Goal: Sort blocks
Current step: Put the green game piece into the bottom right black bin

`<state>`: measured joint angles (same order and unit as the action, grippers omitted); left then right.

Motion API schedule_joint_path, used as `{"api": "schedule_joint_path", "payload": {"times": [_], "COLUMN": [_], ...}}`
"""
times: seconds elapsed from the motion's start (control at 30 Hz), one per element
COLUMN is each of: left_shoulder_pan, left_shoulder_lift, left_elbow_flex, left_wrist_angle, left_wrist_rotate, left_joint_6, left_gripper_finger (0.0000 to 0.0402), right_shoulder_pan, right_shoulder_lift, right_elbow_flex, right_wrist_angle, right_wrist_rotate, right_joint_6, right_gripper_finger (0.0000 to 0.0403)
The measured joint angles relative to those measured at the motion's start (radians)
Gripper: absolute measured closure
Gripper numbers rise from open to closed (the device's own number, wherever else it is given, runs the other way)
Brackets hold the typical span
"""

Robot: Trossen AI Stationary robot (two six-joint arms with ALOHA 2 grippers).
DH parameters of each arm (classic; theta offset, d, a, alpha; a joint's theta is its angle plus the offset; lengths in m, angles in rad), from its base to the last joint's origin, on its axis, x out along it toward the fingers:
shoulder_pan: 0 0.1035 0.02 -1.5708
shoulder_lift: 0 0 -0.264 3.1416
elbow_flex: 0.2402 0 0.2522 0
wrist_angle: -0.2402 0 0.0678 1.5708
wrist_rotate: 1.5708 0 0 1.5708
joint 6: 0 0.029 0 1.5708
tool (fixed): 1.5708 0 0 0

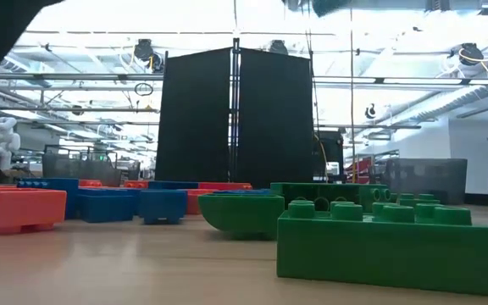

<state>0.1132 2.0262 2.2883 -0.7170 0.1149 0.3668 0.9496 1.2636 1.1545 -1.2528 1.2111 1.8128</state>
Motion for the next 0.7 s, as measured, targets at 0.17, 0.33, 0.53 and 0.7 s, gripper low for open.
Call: {"api": "schedule_joint_path", "payload": {"times": [0.17,0.33,0.53,0.7], "left_shoulder_pan": [0.028,0.045,0.034,0.007], "left_shoulder_lift": [-0.133,-0.208,-0.225,-0.215], "left_elbow_flex": [0.000,0.000,-0.001,-0.003], "left_wrist_angle": [0.078,0.147,0.176,0.269], "left_wrist_rotate": [0.030,0.098,0.129,0.150], "left_joint_6": [-0.141,-0.285,-0.374,-0.388], "left_gripper_finger": [0.0314,0.0313,0.0313,0.0313], "right_shoulder_pan": [-0.117,-0.230,-0.296,-0.297], "right_shoulder_lift": [-0.005,-0.030,-0.031,-0.031], "right_elbow_flex": [0.000,0.057,0.268,0.392], "right_wrist_angle": [-0.037,0.001,0.152,0.420], "right_wrist_rotate": [0.266,0.302,0.303,0.240], "right_joint_6": [-0.089,-0.318,-0.827,-1.281], "right_gripper_finger": [0.0129,0.0129,0.0129,0.0129]}}
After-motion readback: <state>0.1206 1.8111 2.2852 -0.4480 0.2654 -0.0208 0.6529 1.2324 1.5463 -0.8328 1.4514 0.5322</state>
